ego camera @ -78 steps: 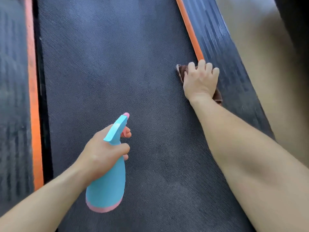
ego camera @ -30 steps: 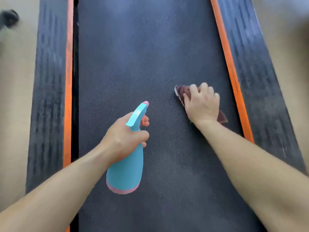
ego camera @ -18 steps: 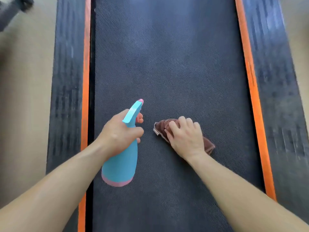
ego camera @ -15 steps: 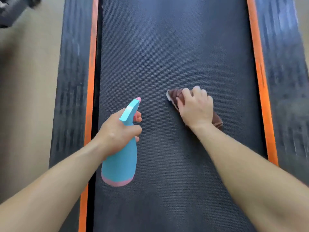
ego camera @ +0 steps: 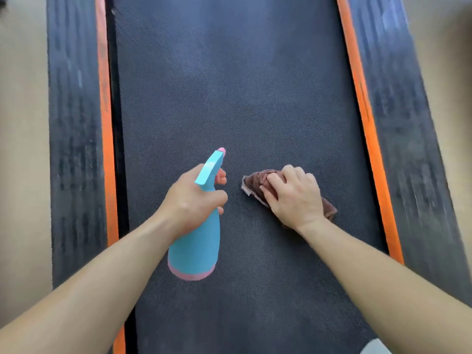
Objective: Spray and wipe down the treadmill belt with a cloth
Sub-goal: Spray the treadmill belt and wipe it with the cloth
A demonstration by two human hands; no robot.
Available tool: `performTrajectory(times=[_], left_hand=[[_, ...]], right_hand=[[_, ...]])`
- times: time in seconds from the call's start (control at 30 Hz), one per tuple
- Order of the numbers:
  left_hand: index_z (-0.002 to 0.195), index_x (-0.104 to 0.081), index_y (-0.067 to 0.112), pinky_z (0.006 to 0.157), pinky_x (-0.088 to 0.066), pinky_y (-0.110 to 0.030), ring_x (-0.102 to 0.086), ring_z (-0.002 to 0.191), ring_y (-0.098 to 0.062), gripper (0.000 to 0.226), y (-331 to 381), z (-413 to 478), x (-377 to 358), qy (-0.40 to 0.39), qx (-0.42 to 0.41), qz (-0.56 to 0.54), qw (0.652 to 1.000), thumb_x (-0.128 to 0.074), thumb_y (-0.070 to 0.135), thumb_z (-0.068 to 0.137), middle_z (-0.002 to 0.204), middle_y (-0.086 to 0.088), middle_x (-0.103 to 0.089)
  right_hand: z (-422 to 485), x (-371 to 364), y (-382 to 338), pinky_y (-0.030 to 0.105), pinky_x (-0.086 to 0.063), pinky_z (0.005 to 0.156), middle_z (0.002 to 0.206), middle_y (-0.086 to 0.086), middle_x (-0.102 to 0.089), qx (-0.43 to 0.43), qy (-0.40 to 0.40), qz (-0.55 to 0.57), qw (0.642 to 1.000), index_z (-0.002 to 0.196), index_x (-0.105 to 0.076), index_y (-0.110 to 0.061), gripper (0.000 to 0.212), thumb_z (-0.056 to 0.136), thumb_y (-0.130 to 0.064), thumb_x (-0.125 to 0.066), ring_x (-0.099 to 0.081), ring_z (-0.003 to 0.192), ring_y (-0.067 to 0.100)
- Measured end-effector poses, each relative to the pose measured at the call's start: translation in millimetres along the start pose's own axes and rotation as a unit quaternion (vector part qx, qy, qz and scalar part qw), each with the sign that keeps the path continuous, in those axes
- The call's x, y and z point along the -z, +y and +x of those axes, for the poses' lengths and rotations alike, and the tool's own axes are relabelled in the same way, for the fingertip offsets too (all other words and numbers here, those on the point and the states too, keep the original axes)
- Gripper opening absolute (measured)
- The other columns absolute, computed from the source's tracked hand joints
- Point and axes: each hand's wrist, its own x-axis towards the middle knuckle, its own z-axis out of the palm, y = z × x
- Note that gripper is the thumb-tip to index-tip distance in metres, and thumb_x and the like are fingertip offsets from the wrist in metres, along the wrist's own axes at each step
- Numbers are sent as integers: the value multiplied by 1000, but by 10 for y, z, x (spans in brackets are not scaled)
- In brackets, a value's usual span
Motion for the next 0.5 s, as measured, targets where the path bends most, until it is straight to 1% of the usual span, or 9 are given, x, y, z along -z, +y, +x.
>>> performTrajectory(times=[0.03, 0.1, 0.2, 0.23, 0.3, 0.37, 0.43, 0.5], left_hand=[[112, -67, 38, 77, -57, -30, -80, 75, -22, 44, 16, 33, -49, -9, -5, -1, 1000, -68, 16, 74, 116, 11, -72], [112, -67, 39, 74, -56, -29, -80, 74, -21, 44, 44, 90, -137, -20, -11, 3, 1000, -69, 16, 74, 116, 10, -72], [112, -67, 37, 75, -55, -29, -80, 76, -22, 41, 137, 108, -265, -31, -19, 18, 999, -68, 12, 79, 118, 12, -72], [112, -67, 37, 76, -55, -30, -80, 75, -22, 42, 193, 110, -311, -35, -27, 23, 999, -68, 15, 77, 118, 12, -72], [108, -66, 43, 79, -58, -32, -80, 76, -24, 47, 328, 108, -405, -43, -38, 28, 998, -64, 23, 65, 116, 13, -72], [101, -66, 46, 86, -60, -39, -80, 77, -27, 45, 462, 105, -497, -55, -50, 19, 997, -61, 24, 62, 115, 12, -73], [100, -69, 38, 88, -60, -41, -80, 77, -28, 39, 573, 116, -588, -62, -64, 15, 996, -64, 20, 66, 115, 11, -74], [105, -69, 29, 78, -61, -35, -80, 78, -29, 33, 631, 127, -658, -64, -73, 12, 995, -67, 10, 78, 118, 10, -74]], right_hand=[[173, -38, 36, 42, -40, 65, 91, 13, -55, -25, 17, -7, 1000, 91, -62, -18, 29, 94, -46, -59, -54, 79, 33], [517, -83, 135, 42, -42, 65, 93, 12, -57, -91, 45, -20, 995, 95, -63, -18, 30, 93, -47, -58, -55, 81, 34], [816, -35, 269, 42, -44, 67, 98, 12, -58, -163, 45, -27, 985, 101, -63, -18, 32, 93, -48, -55, -56, 85, 35], [804, -13, 296, 42, -43, 68, 99, 11, -58, -183, 42, -33, 982, 101, -64, -19, 33, 93, -50, -54, -56, 85, 35], [553, 56, 318, 42, -43, 68, 99, 9, -58, -219, 36, -40, 974, 99, -64, -22, 33, 94, -52, -54, -54, 85, 34], [19, 154, 309, 42, -43, 68, 100, 9, -57, -246, 25, -35, 968, 102, -65, -23, 32, 95, -53, -55, -52, 84, 33], [-654, 254, 305, 43, -44, 72, 106, 9, -56, -257, 18, -12, 966, 114, -66, -25, 35, 93, -51, -56, -51, 89, 33], [-1232, 328, 267, 46, -46, 83, 117, 11, -53, -233, -13, 3, 972, 130, -61, -24, 49, 89, -51, -57, -50, 101, 35]])
